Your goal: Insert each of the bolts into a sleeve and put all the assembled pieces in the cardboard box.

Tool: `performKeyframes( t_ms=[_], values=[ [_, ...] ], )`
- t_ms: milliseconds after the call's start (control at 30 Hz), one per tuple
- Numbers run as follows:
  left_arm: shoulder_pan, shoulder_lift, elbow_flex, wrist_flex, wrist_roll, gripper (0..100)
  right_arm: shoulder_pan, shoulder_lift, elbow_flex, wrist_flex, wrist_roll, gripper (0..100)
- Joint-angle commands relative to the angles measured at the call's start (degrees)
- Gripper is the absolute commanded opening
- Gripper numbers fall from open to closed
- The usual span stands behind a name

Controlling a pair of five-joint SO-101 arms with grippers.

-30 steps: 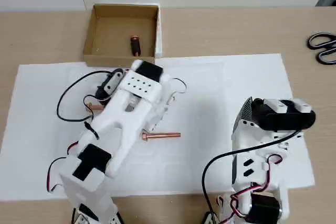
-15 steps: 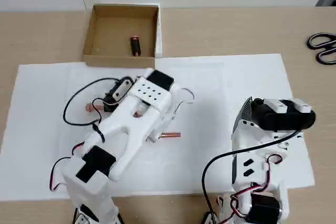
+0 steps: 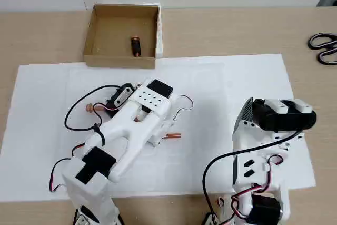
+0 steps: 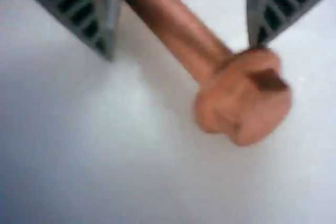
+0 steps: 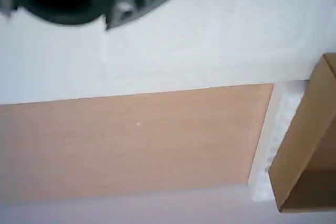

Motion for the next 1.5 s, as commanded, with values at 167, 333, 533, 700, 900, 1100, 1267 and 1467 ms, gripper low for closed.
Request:
performKeyframes(
  t_ms=[167,333,533,700,900,1100,1267,1467],
  values=[
    [-0.1,-2.2,-0.7,-2.9,0.4,1,0.4,-0.6,-0.7,-1.4,0.4,0.4],
    [0.3,-2.4,-8.2,1.1,0.4,1,0.4,-0.6,-0.7,-1.4,0.4,0.4],
    [-0.3,-2.4,-25.5,14.9,0.4,1,0.1,-0.6,-0.7,-1.0,0.4,0.4],
    [0.2,-4.4,-27.6,15.6,0.0,1,0.1,-0.6,-0.7,-1.0,0.4,0.4],
    [-0.2,-14.0,-28.1,15.6,-3.2,1,0.0,-0.6,-0.7,-1.0,0.4,0.4],
    [0.3,-28.3,-27.7,15.5,-23.8,1,-4.9,-0.6,-0.8,-1.0,0.4,0.4],
    [-0.1,-37.5,-27.6,15.5,-41.7,1,-10.1,-0.5,-0.6,-1.1,0.4,0.4],
    [-0.4,-43.0,-23.6,15.1,-45.9,1,-10.6,-0.6,-0.5,-1.5,0.4,0.4]
  ],
)
